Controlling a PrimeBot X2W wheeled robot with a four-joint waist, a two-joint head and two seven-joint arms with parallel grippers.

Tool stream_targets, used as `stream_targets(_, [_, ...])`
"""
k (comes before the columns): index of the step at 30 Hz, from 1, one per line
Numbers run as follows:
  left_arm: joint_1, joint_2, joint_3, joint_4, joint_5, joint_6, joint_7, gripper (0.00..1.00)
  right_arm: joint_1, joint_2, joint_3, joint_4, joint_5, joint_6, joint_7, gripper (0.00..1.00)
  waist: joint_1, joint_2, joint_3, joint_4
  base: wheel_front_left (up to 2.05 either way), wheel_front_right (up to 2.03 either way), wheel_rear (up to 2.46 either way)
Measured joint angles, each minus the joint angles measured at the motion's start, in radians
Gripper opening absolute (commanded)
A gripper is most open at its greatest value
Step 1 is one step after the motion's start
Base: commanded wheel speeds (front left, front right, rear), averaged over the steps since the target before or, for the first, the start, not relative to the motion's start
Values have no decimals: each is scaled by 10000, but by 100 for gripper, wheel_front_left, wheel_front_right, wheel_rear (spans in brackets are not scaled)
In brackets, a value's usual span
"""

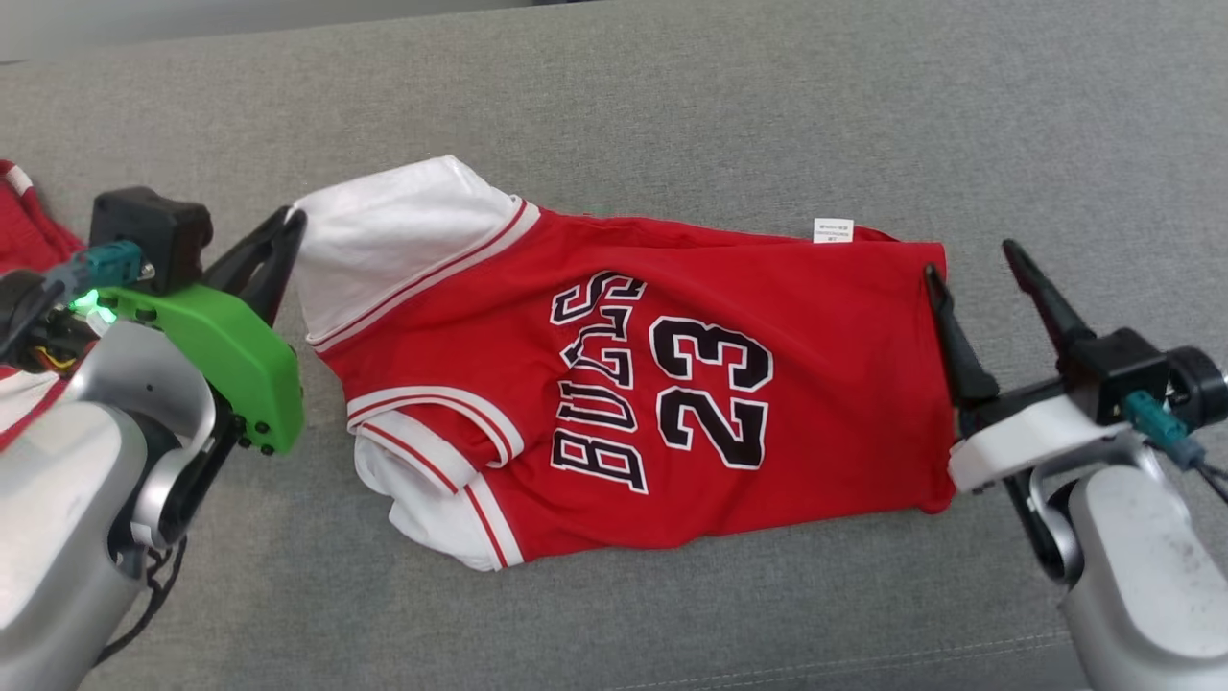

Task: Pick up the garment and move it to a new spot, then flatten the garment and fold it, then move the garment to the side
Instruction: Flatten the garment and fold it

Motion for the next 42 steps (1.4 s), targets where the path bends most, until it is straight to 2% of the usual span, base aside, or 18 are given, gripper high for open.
stream_targets(3, [315,67,-127,-403,-90,104,130,0,-917,-537,75,1032,-276,0,-2,100,0,0,39,158,0,0,0])
stream_targets(7, [631,234,-215,-834,-94,242,253,0,-2212,-1076,838,3241,-631,0,44,100,0,0,55,409,0,0,0])
stream_targets(10, [790,280,-267,-1149,-96,341,288,0,-3229,-1294,1438,4654,-750,0,491,100,0,0,53,605,0,0,0])
stream_targets(15, [930,280,-362,-1415,-148,426,303,0,-4247,-1300,2328,6539,-587,0,1124,100,0,0,72,935,0,0,0])
stream_targets(18, [975,244,-376,-1515,-150,479,272,0,-4284,-1231,2934,7179,-151,0,1306,100,0,0,67,1109,0,0,0])
stream_targets(26, [1412,518,-92,-1818,-316,798,77,0,-4192,-1333,4182,7323,926,-29,846,99,0,0,35,1050,0,0,0])
stream_targets(27, [1498,560,-36,-1866,-362,849,15,0,-4193,-1335,4280,7292,1057,-29,769,29,0,0,34,1005,0,0,0])
stream_targets(28, [1555,593,21,-1904,-391,895,-27,0,-4194,-1335,4360,7283,1170,-25,717,0,0,0,33,962,0,0,0])
stream_targets(33, [1675,690,284,-1969,-445,961,-430,0,-4238,-1329,4506,7279,1653,2,483,0,0,0,-9,784,0,0,0])
stream_targets(36, [1589,692,433,-1908,-366,895,-767,0,-4450,-1482,4253,7208,1657,2,209,0,0,0,-93,686,0,0,0])
stream_targets(39, [1009,608,591,-1866,0,719,-1421,0,-4983,-1848,3381,6780,1260,4,54,0,0,0,-158,551,0,0,0])
stream_targets(42, [261,291,732,-1873,598,550,-2282,0,-5191,-2217,1925,5133,316,4,15,0,0,0,-171,417,0,0,0])
